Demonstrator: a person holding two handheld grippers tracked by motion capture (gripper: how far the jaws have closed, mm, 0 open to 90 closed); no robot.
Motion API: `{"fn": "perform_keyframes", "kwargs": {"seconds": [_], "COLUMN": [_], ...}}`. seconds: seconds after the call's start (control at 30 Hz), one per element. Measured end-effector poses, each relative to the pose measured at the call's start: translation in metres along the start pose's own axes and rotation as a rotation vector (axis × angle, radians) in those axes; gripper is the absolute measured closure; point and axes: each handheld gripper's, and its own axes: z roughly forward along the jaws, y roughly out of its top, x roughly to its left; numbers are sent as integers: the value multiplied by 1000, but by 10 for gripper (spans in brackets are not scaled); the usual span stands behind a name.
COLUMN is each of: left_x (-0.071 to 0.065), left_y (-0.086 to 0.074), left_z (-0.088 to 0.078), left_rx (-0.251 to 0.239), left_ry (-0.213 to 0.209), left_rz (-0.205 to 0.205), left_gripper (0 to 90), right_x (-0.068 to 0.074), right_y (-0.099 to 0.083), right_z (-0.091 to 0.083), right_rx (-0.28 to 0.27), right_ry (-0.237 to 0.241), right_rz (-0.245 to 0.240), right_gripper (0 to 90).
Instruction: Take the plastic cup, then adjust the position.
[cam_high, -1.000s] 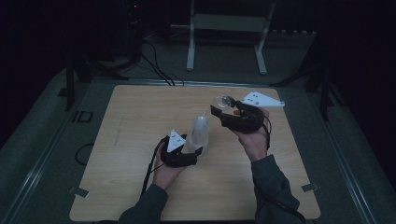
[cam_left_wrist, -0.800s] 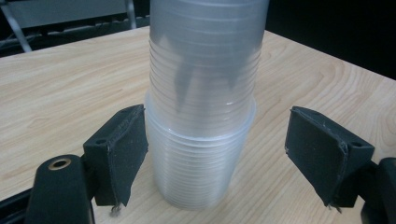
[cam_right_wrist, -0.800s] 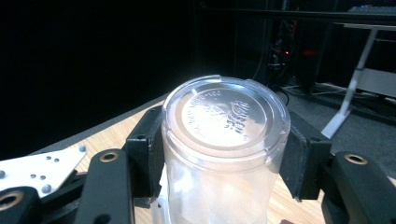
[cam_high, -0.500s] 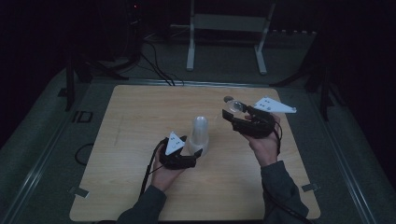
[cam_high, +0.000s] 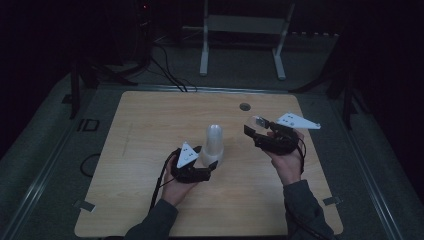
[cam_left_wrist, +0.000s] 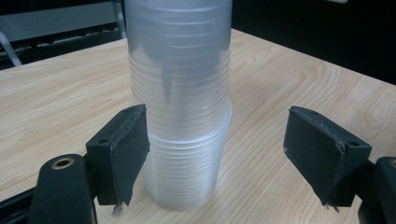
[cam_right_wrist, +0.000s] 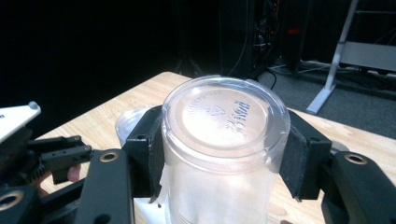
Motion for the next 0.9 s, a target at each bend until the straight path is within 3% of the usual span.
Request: {"fn": "perform_keyframes", "kwargs": {"seconds": [0.53,0.9], "left_x": [-7,-17], "left_y": [8,14], "left_z": [-7,-8], "left_rx": [-39,-51], "left_ry": [-14,-48], "left_rz": [21,52], "left_gripper": [223,229], "right_x": [-6,-12], "right_y": [-18,-33], "right_z": [-4,-6], "right_rx": [19,31], "right_ry": [-12,-17], "right_rz": [38,84], "right_gripper": [409,409]}}
